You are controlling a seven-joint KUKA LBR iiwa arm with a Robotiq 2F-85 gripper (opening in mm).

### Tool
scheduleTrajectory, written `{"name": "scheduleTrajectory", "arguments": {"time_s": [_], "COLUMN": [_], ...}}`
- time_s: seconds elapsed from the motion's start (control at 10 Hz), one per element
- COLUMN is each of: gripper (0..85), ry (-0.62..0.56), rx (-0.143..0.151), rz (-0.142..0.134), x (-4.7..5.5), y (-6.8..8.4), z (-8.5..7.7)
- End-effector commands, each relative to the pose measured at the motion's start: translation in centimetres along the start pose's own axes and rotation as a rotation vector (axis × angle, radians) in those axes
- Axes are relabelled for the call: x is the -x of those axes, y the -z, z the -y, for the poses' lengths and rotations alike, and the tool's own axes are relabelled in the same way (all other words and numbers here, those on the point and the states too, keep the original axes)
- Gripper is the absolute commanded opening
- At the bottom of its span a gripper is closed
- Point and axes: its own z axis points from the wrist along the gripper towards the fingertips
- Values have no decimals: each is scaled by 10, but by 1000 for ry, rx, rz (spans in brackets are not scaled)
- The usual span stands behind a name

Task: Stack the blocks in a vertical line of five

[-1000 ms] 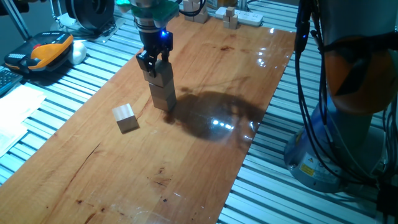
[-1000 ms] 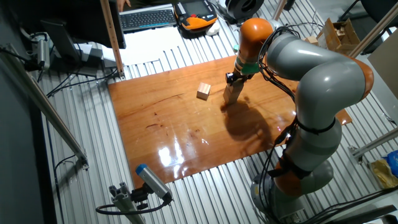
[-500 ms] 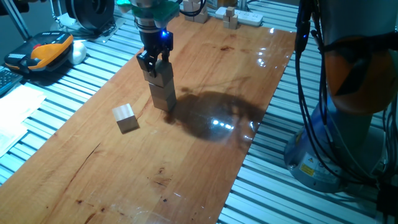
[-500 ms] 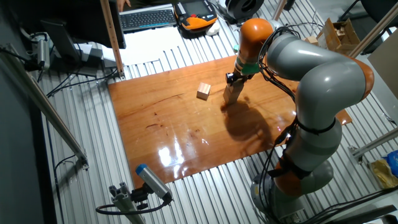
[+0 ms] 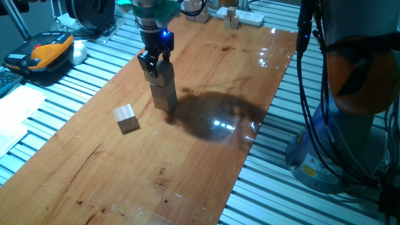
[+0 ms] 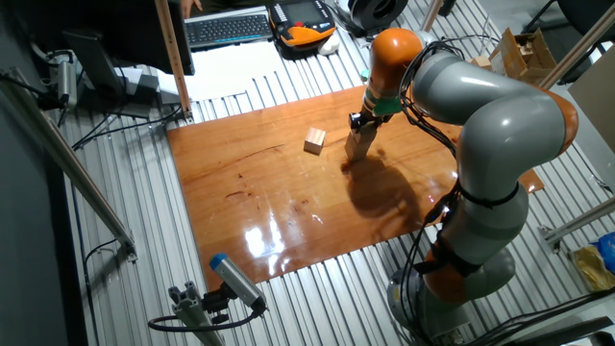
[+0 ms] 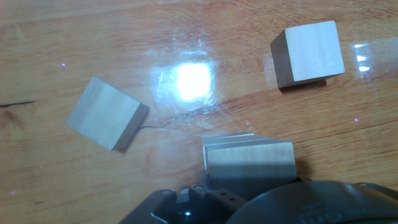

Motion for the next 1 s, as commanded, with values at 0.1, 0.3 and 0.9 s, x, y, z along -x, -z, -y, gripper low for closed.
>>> {"name": "scheduleTrajectory", "arguments": {"time_s": [0.1, 0.3, 0.9], "gripper": [340, 340, 340], "ry": [-2, -2, -5], "rx": [-2, -2, -3], "rz": [3, 8, 8], "x": [0, 0, 0], "y": [0, 0, 0], "z": [0, 0, 0]}}
